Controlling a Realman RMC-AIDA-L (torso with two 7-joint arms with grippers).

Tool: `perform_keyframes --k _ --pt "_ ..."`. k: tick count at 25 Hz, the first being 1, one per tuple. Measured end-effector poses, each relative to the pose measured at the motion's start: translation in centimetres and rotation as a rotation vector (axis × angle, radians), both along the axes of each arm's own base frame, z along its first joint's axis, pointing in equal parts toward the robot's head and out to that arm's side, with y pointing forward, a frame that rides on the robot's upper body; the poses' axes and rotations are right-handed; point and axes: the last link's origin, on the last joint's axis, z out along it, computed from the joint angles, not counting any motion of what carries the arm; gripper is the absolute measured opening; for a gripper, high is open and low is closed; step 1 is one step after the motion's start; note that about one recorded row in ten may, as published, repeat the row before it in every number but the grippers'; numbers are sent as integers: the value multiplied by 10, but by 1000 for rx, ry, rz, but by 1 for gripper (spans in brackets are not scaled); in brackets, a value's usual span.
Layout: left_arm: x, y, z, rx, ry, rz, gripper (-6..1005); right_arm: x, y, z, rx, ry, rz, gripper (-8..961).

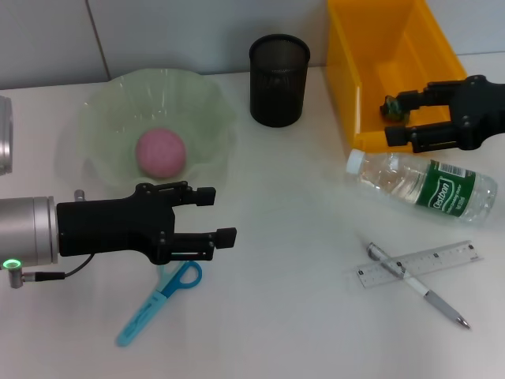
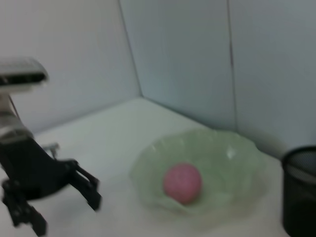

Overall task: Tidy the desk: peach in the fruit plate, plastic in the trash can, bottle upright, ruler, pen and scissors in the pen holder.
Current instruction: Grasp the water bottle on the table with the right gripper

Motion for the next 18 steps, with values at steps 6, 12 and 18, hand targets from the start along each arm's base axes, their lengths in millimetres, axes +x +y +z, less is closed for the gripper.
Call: perform_keyframes --k 6,12,18 --pt "0 0 0 -2 0 4 810 -8 11 14 -32 -207 -68 780" --pt "0 1 1 -5 -1 16 810 -16 26 16 -117 -400 -144 780" --pt "-1 2 2 3 -5 24 810 -23 38 5 -177 -575 -173 780"
